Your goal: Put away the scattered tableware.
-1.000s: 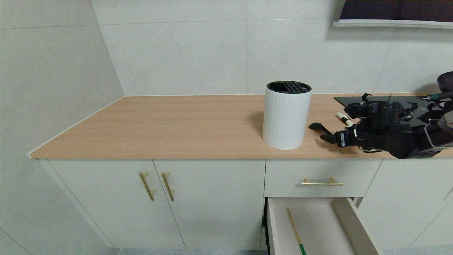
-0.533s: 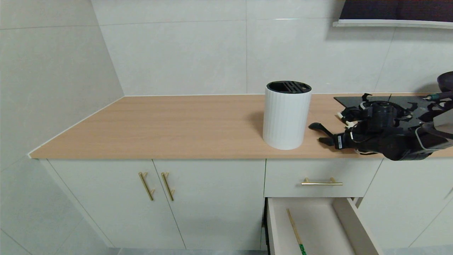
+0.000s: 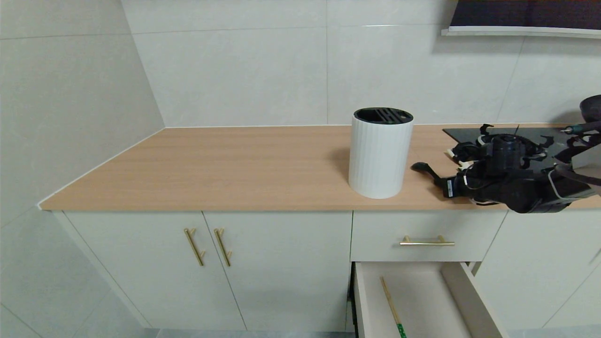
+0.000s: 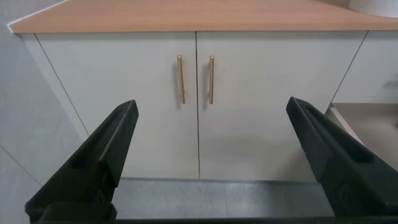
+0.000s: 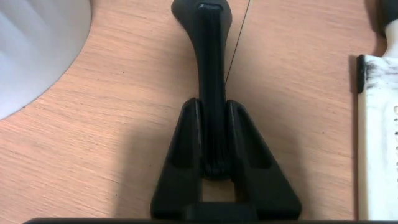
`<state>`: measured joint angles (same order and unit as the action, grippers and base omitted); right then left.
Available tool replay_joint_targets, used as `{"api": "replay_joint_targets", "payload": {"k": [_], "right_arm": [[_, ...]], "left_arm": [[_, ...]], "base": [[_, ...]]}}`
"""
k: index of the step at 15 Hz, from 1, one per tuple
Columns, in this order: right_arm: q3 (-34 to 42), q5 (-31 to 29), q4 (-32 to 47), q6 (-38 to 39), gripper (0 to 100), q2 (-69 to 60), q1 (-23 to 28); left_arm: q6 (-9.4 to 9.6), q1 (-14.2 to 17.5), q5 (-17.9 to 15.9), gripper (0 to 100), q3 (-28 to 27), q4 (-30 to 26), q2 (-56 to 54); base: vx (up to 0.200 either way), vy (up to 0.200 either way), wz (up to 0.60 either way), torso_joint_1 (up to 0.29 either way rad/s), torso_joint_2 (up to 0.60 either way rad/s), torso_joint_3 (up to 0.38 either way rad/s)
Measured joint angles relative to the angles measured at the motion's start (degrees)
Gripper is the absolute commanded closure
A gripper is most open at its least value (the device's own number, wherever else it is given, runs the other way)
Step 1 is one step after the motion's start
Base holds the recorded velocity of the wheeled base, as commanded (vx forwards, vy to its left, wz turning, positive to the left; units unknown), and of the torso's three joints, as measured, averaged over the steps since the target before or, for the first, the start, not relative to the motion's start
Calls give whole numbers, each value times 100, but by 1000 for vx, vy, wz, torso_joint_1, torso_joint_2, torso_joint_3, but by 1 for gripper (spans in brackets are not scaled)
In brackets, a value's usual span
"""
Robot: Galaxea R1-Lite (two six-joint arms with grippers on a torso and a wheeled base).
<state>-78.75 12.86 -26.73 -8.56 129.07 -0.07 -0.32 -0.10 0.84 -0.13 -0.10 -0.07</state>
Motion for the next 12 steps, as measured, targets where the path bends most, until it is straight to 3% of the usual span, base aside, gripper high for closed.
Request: {"api": "replay_joint_targets", "payload": {"k": [2, 5, 8, 12], "right_arm": [[-2, -63, 98, 172, 100, -20, -17], [-55, -706, 599, 363, 100, -179, -157], [-7, -1464, 1782, 1113, 100, -700, -439], [546, -1634, 2788, 1723, 100, -1891, -673]], "left_arm": [[0, 0, 2, 0, 0, 2, 0], [-1, 2, 2, 0, 2, 0, 0], [0, 0, 2, 0, 2, 0, 0], [0, -1, 2, 0, 0, 0, 0]], "base": [[0, 0, 0, 0, 0, 0], [0, 0, 0, 0, 0, 0], [0, 0, 0, 0, 0, 0], [0, 0, 0, 0, 0, 0]]}}
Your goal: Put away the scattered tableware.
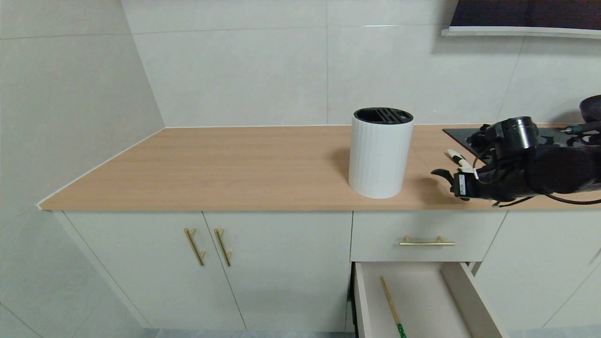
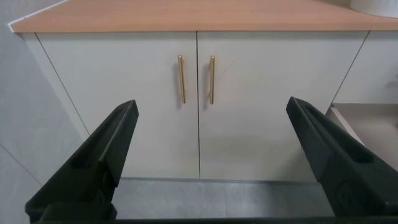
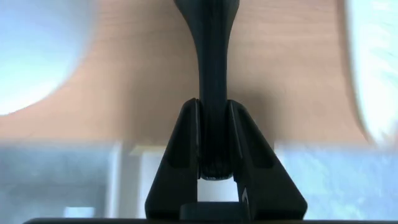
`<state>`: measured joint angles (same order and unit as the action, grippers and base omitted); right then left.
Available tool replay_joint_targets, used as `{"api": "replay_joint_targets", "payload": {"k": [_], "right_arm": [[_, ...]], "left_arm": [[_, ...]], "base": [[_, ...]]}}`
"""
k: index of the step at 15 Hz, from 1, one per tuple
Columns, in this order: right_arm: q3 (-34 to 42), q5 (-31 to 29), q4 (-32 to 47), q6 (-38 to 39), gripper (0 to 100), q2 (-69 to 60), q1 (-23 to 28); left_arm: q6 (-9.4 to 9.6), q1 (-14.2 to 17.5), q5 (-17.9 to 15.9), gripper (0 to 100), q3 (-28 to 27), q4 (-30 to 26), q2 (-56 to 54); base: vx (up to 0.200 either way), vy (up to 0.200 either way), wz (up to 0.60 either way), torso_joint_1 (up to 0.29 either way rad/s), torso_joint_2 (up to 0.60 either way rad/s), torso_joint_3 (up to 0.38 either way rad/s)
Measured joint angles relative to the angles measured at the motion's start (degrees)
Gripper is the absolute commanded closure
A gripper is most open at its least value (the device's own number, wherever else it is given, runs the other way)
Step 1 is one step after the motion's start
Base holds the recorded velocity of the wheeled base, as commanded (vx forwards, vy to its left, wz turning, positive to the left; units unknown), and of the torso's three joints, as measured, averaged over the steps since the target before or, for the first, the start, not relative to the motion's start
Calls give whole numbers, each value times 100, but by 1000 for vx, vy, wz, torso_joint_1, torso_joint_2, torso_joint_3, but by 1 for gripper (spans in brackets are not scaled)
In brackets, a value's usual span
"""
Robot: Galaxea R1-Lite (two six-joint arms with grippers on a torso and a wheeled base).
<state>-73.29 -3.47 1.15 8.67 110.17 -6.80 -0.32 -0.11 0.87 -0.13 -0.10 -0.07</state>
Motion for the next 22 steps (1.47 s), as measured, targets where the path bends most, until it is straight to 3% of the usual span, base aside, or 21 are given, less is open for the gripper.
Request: {"api": "replay_joint_targets", "payload": {"k": [7, 10, 22], "right_arm": [[1988, 357, 213, 88, 100, -1932, -146], [2484, 385, 183, 50, 100, -2252, -311], [2865, 363, 158, -66, 100, -1987, -496]], "left_arm": [[-1, 0, 0, 0, 4, 0, 0], [0, 1, 0, 0, 4, 0, 0], [-1, 1, -2, 0, 0, 2, 5]], "base": [[0, 0, 0, 0, 0, 0], [0, 0, 0, 0, 0, 0], [0, 0, 0, -11, 26, 16]]}}
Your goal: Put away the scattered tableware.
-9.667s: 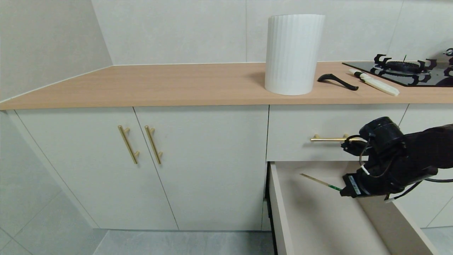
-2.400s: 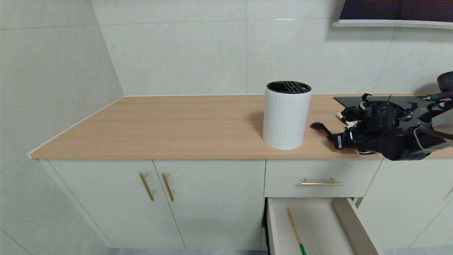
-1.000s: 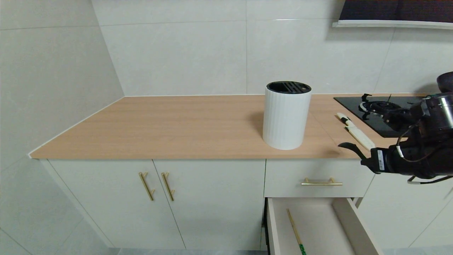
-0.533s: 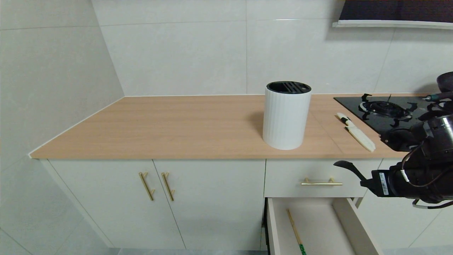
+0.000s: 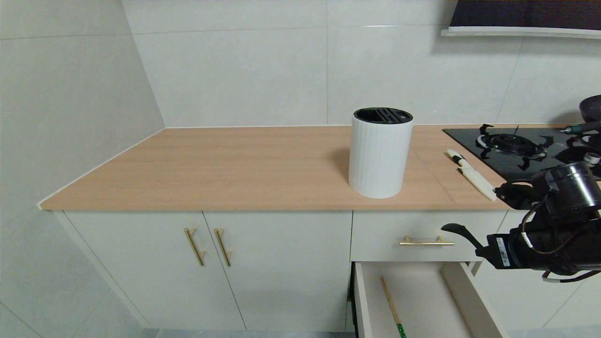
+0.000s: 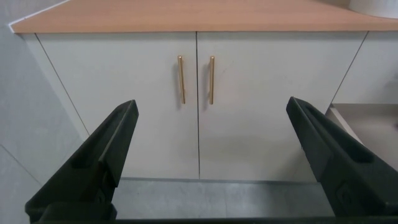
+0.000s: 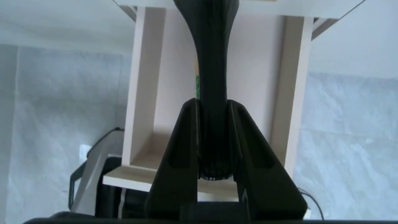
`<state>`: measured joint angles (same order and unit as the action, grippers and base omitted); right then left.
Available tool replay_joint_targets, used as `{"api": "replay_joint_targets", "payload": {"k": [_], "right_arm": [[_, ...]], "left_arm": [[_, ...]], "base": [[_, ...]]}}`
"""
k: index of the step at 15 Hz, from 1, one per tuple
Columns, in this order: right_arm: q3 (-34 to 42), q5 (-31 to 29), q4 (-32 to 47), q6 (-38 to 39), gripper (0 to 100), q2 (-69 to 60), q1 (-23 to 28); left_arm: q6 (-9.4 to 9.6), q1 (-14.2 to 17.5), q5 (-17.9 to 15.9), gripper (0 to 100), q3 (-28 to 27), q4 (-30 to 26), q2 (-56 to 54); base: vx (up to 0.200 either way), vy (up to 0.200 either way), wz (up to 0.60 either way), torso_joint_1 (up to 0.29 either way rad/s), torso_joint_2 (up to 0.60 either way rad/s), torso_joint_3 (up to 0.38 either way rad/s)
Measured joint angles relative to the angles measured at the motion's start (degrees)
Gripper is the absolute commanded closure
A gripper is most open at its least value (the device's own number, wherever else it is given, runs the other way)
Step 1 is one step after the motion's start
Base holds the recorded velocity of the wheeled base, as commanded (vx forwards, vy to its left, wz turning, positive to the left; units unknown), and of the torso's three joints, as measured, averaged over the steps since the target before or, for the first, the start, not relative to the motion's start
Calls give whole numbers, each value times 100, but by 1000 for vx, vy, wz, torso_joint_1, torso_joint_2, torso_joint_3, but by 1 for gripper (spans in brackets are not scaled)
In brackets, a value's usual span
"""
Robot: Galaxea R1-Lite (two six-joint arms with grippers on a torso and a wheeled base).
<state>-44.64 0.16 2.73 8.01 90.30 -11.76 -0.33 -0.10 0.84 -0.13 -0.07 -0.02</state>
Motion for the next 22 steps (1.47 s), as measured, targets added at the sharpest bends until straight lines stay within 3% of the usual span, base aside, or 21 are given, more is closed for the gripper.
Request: {"api": "replay_joint_targets", "payload": {"k": [14, 22], "right_arm": [[7, -40, -172, 6, 100, 631, 11], [2, -43, -273, 9, 100, 811, 17]], "left_arm": [[1, 2, 2, 0, 0, -4, 0], [1, 2, 2, 0, -2, -6, 0]], "base": [[0, 0, 0, -169, 459, 288], [0, 0, 0, -67, 294, 221]]}}
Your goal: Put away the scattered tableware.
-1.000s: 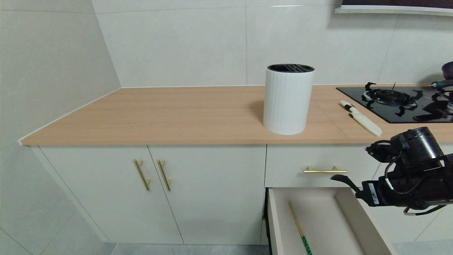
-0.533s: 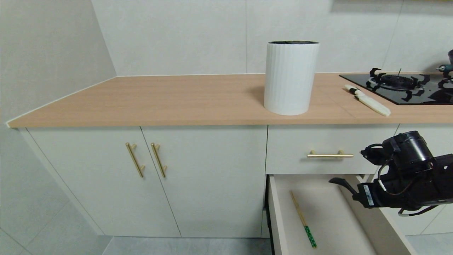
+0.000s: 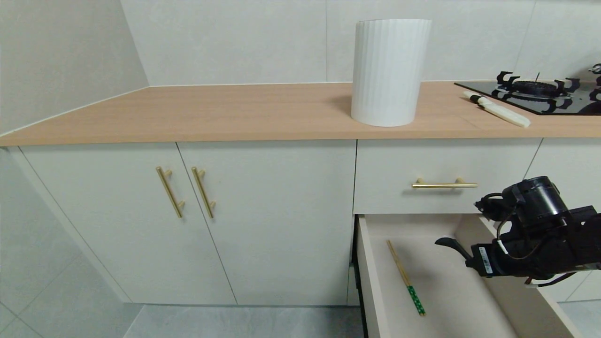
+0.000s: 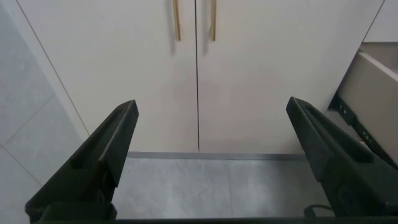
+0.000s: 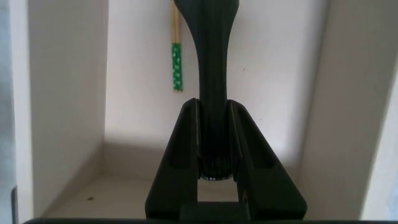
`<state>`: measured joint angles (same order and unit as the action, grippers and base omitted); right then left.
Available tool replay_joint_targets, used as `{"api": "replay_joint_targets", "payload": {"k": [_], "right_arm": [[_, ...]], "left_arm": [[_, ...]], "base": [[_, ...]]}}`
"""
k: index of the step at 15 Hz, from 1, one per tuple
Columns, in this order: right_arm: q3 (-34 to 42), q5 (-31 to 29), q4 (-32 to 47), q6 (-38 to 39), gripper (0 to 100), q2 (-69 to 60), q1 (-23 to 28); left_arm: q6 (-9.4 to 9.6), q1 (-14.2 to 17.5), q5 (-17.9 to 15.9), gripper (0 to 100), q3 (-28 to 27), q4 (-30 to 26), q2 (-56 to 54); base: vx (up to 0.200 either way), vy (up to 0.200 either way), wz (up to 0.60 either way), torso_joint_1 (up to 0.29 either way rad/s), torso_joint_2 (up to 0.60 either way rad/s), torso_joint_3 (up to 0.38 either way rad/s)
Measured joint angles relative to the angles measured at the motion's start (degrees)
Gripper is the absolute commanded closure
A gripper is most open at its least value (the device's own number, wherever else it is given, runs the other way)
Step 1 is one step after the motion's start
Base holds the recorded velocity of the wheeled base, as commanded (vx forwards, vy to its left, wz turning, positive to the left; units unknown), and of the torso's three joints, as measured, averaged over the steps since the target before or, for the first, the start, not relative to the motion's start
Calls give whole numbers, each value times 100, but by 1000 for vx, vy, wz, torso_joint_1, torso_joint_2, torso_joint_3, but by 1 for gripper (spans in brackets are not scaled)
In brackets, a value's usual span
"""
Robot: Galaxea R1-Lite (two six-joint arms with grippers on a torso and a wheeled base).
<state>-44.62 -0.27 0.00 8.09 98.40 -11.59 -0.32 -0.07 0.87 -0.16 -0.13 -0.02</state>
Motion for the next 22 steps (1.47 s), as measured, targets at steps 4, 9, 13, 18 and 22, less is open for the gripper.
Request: {"api": "replay_joint_targets", "payload": {"k": [4, 9, 13, 18, 22], "right_arm": [[41, -106, -583, 0, 100, 250, 7], [85, -534, -2005, 46, 100, 1307, 93], [267, -699, -3181, 46, 100, 2337, 157], [405, -774, -3550, 9, 100, 3082, 134], [407, -829, -3728, 0, 100, 3307, 132]], "left_arm": [[-1, 0, 0, 0, 2, 4, 0], [0, -2, 0, 0, 6, 4, 0], [-1, -2, 0, 0, 2, 4, 0], [0, 0, 0, 0, 2, 6, 0], [0, -2, 0, 0, 5, 4, 0]], "base": [[0, 0, 0, 0, 0, 0], [0, 0, 0, 0, 0, 0], [0, 0, 0, 0, 0, 0], [0, 0, 0, 0, 0, 0], [0, 0, 0, 0, 0, 0]]}}
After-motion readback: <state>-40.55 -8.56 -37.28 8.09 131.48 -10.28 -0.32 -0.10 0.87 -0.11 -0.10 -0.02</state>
